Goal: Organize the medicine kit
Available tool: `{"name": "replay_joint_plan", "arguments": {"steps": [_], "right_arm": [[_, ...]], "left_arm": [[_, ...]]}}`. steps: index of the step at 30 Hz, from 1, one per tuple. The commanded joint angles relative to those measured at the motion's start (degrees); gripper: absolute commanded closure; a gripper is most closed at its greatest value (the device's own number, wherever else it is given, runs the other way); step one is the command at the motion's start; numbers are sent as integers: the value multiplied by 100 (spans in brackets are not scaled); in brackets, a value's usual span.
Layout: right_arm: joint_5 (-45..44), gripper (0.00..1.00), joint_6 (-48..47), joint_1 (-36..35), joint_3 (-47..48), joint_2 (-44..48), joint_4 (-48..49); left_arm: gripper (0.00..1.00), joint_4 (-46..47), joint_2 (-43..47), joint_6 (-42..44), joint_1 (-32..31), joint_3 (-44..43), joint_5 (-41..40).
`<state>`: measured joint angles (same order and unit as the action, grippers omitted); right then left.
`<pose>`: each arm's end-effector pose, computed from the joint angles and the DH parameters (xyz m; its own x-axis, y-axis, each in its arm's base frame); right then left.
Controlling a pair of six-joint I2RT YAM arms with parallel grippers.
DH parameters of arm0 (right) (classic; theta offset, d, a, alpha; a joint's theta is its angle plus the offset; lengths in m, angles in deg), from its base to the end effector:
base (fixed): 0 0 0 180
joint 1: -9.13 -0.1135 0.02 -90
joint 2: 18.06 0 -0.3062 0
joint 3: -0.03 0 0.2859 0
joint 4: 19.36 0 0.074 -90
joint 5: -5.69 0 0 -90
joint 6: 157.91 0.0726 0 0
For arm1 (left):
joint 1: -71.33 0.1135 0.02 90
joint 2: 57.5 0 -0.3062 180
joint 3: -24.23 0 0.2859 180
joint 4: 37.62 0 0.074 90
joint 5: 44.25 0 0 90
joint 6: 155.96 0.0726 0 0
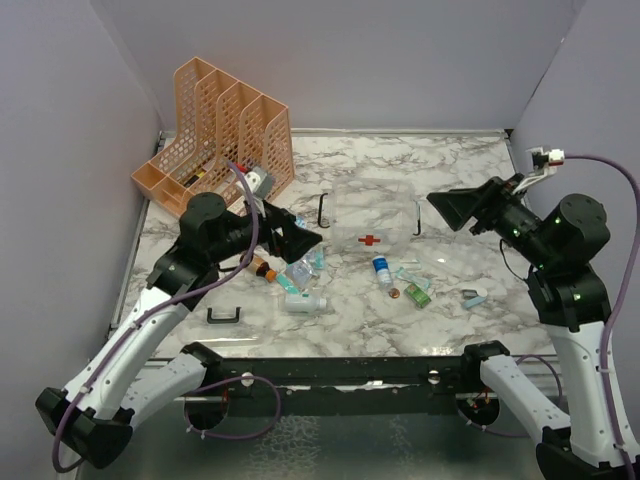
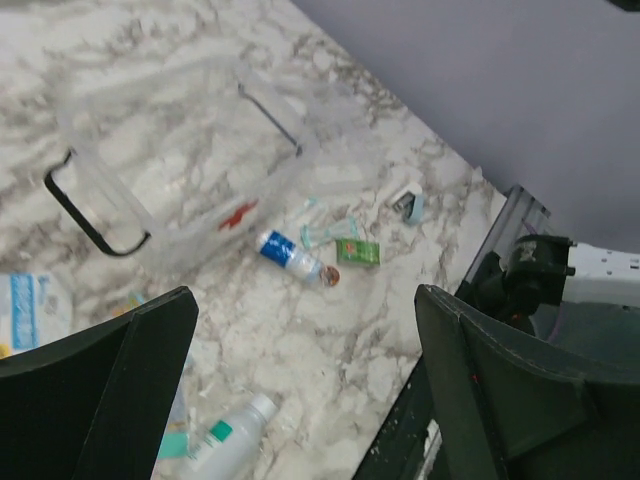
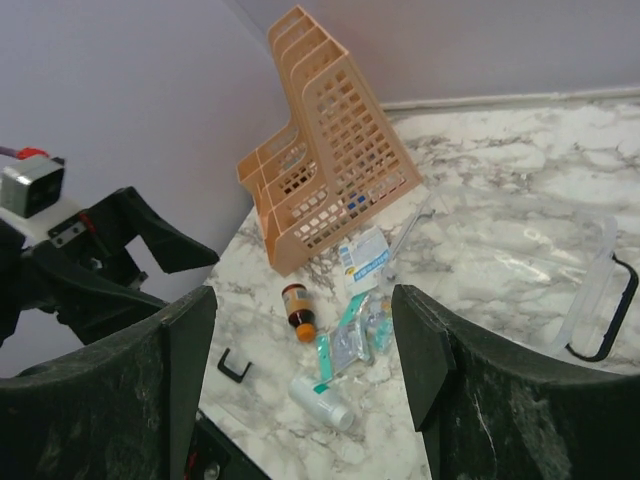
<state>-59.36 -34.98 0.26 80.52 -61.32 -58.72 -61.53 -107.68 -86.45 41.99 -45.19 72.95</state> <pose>0.1577 0.0556 0.4911 -0.3332 0.4468 -0.8302 -0.4470 0.7005 0.5564 0.1859 -0.1426 0.4316 -0.3581 -0.1559 -0.9206 0.7554 0.5311 -0.3837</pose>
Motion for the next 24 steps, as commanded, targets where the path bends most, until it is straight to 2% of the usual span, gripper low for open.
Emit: {"name": "replay_joint_plan", "arguments": {"steps": [1,6,12,18,24], "right_arm": [[896,28,151,43,-509,66,406],[1808,33,183,43,-1122,-28,425],[1610,35,-109,47,-1644,68,17],[1831,37,-88,43,-1985,92,-31],[1931,36,-60,38,-2213,188,-79]], "left_arm": [[7,-96,-6,-679,-115,652,-86],[8,-807,-106,-1035,-155,1130,-488],[11,-1716,-466,-1219,-163,1369,-967],[25,-1584,-1140,-1137,-291,1529,-324],[26,-1636,-1537,-1407,-751,1588,-1252]]}}
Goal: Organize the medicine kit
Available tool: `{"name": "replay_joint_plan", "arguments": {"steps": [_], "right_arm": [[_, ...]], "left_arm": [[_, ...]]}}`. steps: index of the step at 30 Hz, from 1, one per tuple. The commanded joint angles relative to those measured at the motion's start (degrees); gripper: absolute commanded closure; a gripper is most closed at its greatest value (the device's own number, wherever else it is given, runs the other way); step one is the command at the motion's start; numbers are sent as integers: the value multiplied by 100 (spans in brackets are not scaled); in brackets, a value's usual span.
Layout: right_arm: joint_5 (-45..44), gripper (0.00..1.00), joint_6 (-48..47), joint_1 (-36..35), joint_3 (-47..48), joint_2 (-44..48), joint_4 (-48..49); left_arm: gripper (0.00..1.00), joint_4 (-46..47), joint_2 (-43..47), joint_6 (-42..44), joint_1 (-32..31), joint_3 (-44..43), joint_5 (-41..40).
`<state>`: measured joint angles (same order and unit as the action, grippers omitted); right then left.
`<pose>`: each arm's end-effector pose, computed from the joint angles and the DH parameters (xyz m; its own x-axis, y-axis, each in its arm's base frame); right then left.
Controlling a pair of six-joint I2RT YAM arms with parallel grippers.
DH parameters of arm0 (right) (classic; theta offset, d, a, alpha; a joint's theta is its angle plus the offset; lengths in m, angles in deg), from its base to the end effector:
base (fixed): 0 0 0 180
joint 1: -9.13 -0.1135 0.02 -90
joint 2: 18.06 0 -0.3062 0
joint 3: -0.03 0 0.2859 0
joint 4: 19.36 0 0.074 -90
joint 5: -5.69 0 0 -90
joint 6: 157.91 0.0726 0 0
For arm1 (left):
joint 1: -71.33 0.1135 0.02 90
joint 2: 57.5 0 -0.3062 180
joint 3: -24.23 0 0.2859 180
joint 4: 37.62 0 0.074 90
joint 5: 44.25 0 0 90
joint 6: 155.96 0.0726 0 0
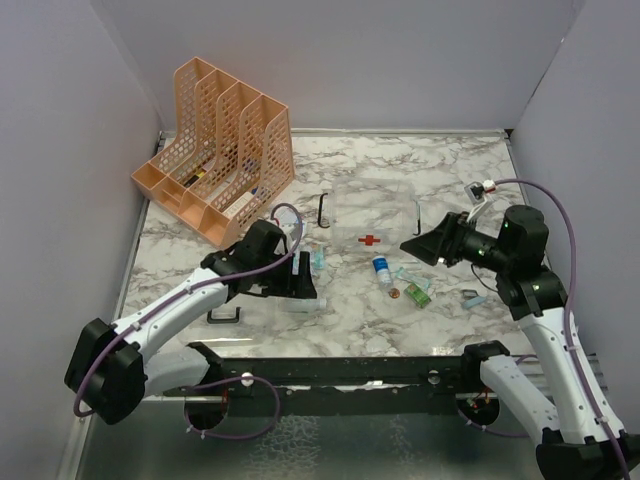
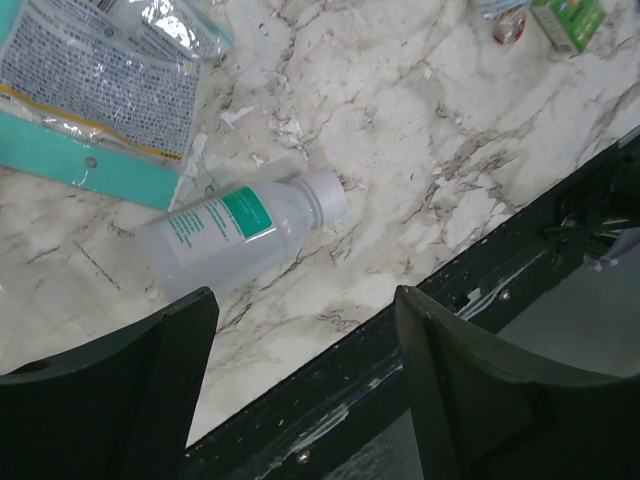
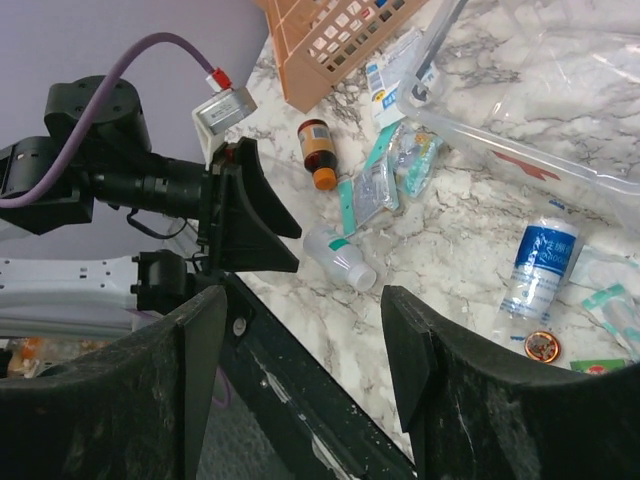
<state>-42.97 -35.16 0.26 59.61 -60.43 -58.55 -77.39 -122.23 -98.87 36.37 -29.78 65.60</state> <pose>0.1764 0.0761 0.3563 -0.7010 0.3017 -0.6462 -0.4063 0.5757 0.7096 0.1996 -0.1696 0.2274 -0.9199 0.0196 -0.3918 0.2576 0.7834 -0.5656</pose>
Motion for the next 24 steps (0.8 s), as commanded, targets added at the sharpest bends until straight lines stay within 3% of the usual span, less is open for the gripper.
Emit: {"name": "replay_joint_plan", "arguments": {"steps": [1,6,12,19,24], "right_arm": [[318,36,-41,37,-162,92,-109],[487,36,-82,34,-468,101,-182],[454,36,-65,13,-771,140,-269],[40,37,5,-388,-934,-30,-253],[-164,37,88,-492,-1049,-50,-173]], "left_arm": [[27,-40,-128,-119,-236,37,-570],[42,-34,-487,76,-611,-128,-399],[48,-207,-716,19,-920,-293,-789],[40,-758,-998,1521,-1462,-1109,-1775],[33,-692,-1199,2347,-1598,-1086,-2026]]}}
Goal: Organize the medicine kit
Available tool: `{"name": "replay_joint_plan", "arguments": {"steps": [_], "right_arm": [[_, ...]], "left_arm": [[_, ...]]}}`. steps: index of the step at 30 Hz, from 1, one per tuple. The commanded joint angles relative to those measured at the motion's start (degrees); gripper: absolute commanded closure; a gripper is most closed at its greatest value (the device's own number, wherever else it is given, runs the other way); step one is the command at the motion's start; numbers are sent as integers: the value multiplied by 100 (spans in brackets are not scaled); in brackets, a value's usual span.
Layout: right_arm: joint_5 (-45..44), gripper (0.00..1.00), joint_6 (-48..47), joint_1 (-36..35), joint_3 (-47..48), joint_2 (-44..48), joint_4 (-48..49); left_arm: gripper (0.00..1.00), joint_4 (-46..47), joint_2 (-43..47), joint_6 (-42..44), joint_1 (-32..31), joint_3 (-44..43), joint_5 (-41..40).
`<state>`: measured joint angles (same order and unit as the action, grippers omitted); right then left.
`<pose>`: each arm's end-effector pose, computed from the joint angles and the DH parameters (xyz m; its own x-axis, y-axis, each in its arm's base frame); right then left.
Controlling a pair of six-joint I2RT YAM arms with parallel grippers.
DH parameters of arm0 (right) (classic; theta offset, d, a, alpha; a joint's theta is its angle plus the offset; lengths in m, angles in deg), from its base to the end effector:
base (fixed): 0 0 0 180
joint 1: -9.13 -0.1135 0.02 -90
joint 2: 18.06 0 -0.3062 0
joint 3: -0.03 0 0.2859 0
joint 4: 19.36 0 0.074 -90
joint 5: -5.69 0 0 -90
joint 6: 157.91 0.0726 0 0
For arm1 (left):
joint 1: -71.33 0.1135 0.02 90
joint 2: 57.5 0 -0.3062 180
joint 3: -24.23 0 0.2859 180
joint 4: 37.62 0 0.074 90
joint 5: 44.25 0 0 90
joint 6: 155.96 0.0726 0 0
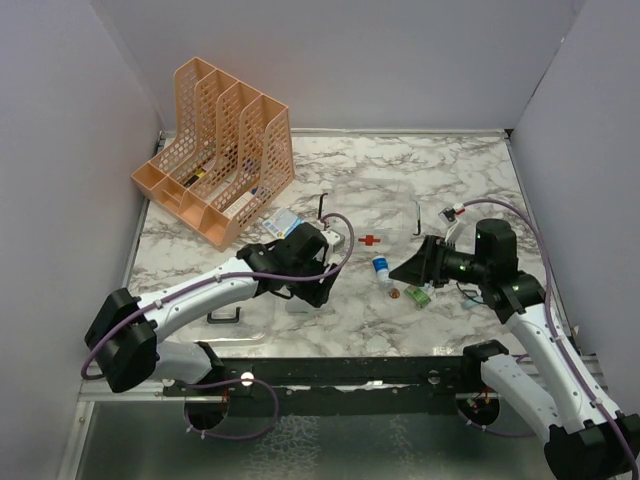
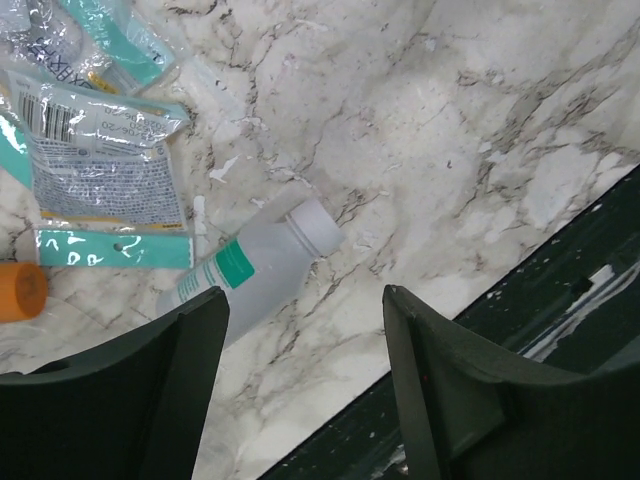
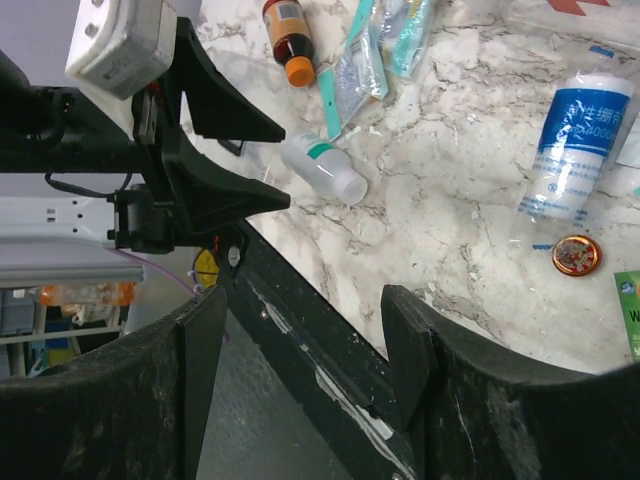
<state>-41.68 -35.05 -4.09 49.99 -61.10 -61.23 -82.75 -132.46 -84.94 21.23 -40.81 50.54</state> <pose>0.1683 0.0901 0.2839 -0.8530 0.2097 -0.4780 -0.2927 0.5661 0.7706 0.1916 -0.2386 0.2400 -0.7558 0.3987 -0.5195 0.5809 0.7743 -0.2510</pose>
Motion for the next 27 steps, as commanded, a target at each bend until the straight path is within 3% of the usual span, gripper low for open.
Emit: {"name": "replay_joint_plan", "arguments": {"steps": [1,5,13,27], "right_arm": [[-317,37,84,-59,-111,26,112],[-363,37,171,-59,-163,20,201],[-510,37,315,-59,-214,-16,312],[-640,37,635,-59,-447,145,502]], "left_arm": [[31,-122,-237,1081,-86,52,-613],[26,-209,-596,1327,-89,-179,-852],[24,-268,-1162,1749,-95,-210,-155],[50,-150,-1649,1613,-96,-303,-243]]}}
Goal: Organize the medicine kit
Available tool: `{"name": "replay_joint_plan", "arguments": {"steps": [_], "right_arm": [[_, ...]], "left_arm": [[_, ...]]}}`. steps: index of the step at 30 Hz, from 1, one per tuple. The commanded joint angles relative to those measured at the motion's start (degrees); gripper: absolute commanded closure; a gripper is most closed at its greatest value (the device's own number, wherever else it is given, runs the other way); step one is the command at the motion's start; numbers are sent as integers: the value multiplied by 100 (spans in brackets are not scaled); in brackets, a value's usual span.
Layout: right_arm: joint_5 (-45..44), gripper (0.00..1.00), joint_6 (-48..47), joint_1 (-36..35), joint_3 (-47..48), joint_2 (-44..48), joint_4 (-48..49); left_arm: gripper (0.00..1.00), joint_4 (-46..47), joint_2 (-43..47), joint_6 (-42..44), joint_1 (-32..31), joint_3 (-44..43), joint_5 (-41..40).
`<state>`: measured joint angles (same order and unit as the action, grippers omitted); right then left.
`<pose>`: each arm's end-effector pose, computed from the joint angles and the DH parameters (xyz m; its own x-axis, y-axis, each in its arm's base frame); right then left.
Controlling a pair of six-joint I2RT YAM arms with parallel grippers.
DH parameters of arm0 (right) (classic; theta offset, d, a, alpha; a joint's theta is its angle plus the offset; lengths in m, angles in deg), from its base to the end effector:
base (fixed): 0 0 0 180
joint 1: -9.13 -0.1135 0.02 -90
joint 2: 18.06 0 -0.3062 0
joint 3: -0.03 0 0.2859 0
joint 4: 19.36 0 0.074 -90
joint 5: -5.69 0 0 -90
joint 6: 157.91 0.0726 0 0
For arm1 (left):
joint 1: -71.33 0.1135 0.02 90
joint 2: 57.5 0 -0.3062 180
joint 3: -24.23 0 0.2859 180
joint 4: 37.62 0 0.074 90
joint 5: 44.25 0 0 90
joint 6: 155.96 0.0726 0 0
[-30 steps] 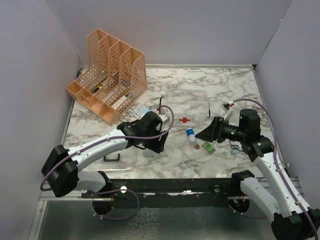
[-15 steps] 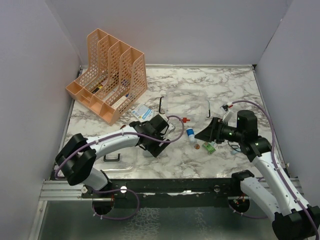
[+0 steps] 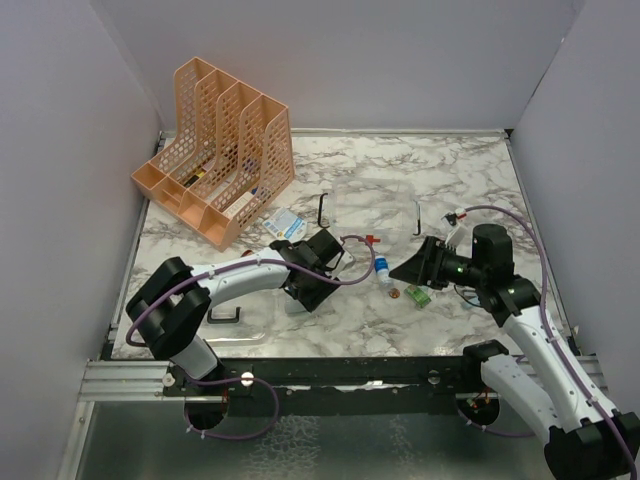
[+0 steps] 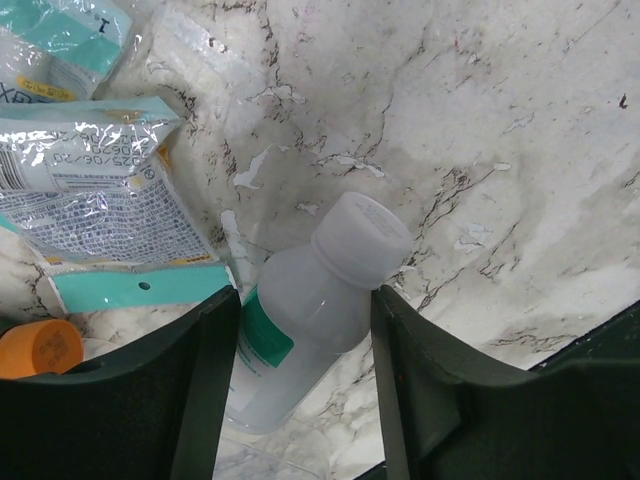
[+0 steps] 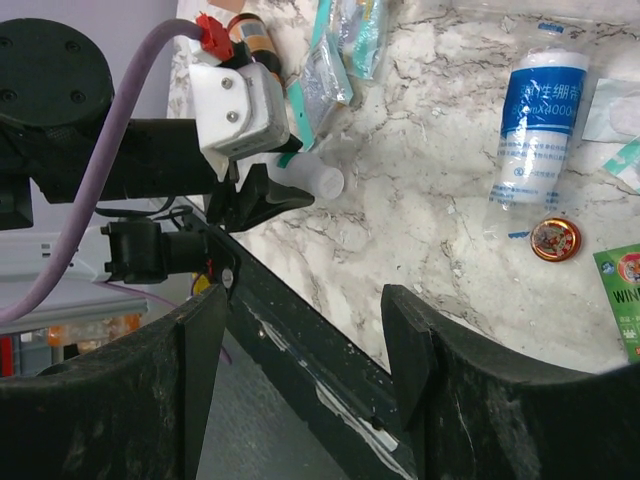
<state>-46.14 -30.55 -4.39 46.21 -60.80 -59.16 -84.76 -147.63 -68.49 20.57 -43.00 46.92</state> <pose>0.1704 0.0871 0.2608 -0.8633 0.2831 -0.4178 -0.1809 0.5992 0.7799 0.2102 -0.2597 0.1707 -0.6284 0.6996 -0.3402 0.7517 0.6586 -0.0342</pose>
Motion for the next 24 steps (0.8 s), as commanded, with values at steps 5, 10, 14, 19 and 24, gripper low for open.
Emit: {"name": "replay_joint_plan", "arguments": {"steps": [5,10,14,19,24], "right_arm": [[-231,37,362,-28,-194,131,472],[-500,37,677,-28,-381,368,554],[-670,37,808,-28,-456,457,498],[-683,37,884,-28,-556,446,491],[-342,29,820,-27,-647,349,837]], "left_arm": [[42,123,-200,-319,-24,-93,262],[37,116,-241,-326,-23,9,194],[40,130,-188,-327,-22,45,158],[52,223,-53,-457,-22,-45,212],[52,441,396,-740,21,-157,677]]}}
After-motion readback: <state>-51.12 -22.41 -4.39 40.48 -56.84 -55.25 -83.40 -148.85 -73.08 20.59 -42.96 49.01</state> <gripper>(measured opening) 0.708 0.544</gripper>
